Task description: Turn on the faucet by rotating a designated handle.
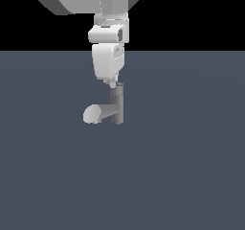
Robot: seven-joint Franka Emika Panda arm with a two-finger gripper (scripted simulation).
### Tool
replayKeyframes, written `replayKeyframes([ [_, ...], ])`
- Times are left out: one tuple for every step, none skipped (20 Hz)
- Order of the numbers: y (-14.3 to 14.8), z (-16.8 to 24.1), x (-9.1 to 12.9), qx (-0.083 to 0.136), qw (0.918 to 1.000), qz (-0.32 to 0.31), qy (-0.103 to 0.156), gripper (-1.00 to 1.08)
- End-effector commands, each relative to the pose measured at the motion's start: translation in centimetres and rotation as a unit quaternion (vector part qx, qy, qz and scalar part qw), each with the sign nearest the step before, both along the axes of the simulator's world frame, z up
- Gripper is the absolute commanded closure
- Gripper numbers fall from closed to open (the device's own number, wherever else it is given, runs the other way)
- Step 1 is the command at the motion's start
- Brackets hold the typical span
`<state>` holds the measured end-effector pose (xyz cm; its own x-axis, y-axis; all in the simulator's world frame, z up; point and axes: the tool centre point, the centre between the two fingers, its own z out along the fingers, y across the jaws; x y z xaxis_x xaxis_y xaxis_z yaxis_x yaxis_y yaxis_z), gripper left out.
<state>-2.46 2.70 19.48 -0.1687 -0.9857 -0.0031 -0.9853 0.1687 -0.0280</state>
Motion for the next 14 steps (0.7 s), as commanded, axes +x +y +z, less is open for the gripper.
replayKeyframes([
  [0.4,-0.2,0.2,0.002,1.0,0.001,0.002,1.08],
  [0.8,-0.2,0.4,0.002,1.0,0.002,0.002,1.08],
  [1.2,-0.3,0.6,0.002,1.0,0.003,0.003,1.08],
  [1.6,-0.3,0.9,0.002,1.0,0.005,0.003,1.08],
  [2.0,-0.4,1.1,0.002,1.0,0.006,0.004,1.08],
  [2.4,-0.4,1.3,0.001,1.0,0.007,0.005,1.08],
  [2.7,-0.5,1.5,0.001,1.0,0.008,0.005,1.08],
  [3.1,-0.6,1.7,0.001,0.9999,0.009,0.006,1.08],
  [3.5,-0.6,2.0,0.001,0.9999,0.01,0.007,1.08],
  [3.9,-0.7,2.2,0.001,0.9999,0.012,0.007,1.08],
  [4.3,-0.7,2.4,0.001,0.9999,0.013,0.008,1.08],
  [4.7,-0.8,2.6,0.001,0.9999,0.014,0.008,1.08],
  [5.0,-0.8,2.8,0.001,0.9998,0.015,0.009,1.08],
  [5.4,-0.9,3.0,0.001,0.9998,0.016,0.01,1.08],
])
